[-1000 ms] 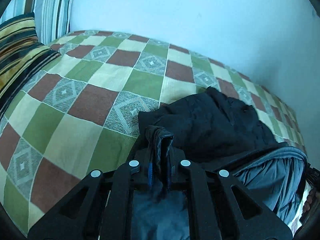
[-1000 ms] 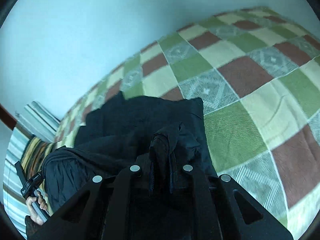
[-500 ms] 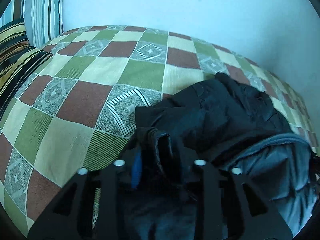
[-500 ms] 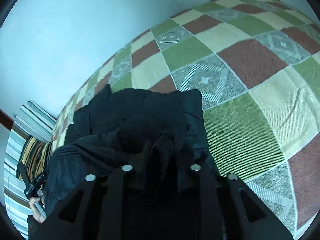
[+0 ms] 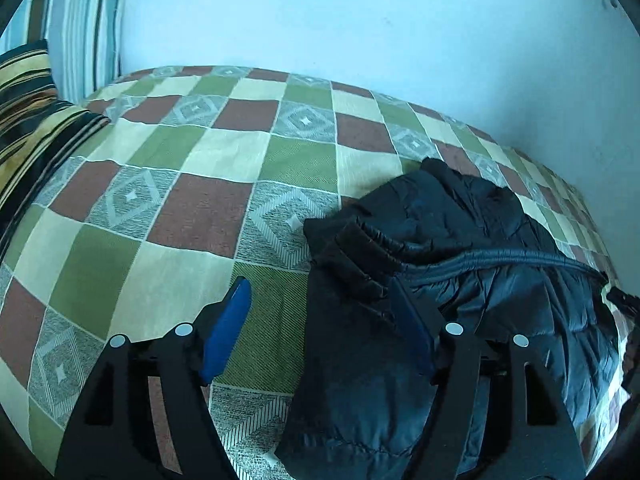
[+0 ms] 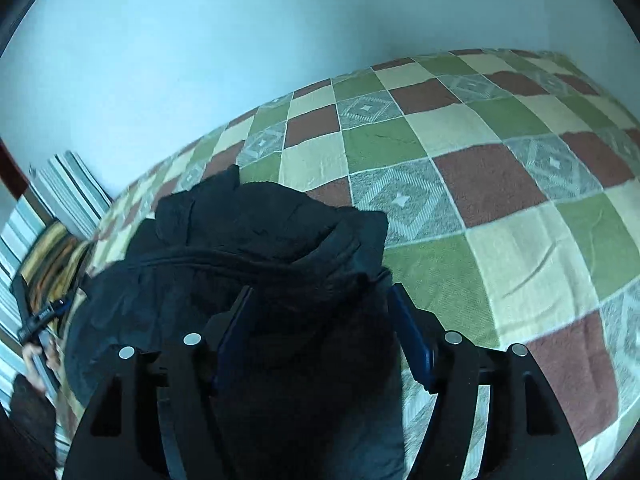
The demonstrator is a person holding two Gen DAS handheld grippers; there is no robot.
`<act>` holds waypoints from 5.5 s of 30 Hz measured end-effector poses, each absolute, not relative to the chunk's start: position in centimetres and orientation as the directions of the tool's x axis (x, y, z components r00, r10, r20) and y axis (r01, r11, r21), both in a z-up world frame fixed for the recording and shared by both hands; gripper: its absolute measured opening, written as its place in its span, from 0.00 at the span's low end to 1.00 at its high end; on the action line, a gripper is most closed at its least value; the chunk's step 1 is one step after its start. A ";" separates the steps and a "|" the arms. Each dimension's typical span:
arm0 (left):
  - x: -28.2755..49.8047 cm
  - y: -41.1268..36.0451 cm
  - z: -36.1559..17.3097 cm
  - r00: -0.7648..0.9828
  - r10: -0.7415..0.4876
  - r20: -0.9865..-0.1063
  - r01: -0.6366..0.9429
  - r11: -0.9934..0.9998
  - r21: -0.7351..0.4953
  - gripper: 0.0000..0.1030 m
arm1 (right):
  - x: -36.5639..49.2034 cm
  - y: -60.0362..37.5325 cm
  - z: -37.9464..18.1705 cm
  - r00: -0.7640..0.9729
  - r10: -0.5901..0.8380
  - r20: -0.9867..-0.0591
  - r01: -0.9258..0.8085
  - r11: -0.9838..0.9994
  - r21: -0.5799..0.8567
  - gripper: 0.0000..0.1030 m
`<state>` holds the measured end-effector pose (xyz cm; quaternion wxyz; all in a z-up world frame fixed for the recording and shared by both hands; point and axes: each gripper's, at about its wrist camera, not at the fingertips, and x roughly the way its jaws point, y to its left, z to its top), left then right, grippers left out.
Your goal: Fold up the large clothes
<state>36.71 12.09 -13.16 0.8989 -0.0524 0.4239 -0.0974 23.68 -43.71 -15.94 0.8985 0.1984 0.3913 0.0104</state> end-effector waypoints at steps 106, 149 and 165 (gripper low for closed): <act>46.8 -11.2 -22.4 0.661 0.079 -0.746 0.083 0.981 0.177 0.45 | 43.5 -26.1 -22.8 0.668 -0.180 -0.722 0.204 0.977 -0.054 0.45; 33.8 7.3 -18.6 0.663 -0.095 -0.742 -0.162 0.950 -0.266 0.92 | 25.5 -39.9 -21.7 0.652 -0.112 -0.750 0.392 0.896 0.207 0.84; 33.0 7.2 -18.8 0.698 -0.049 -0.714 -0.180 0.954 -0.241 0.18 | 24.9 -39.2 -21.8 0.665 -0.042 -0.746 0.368 0.887 0.278 0.26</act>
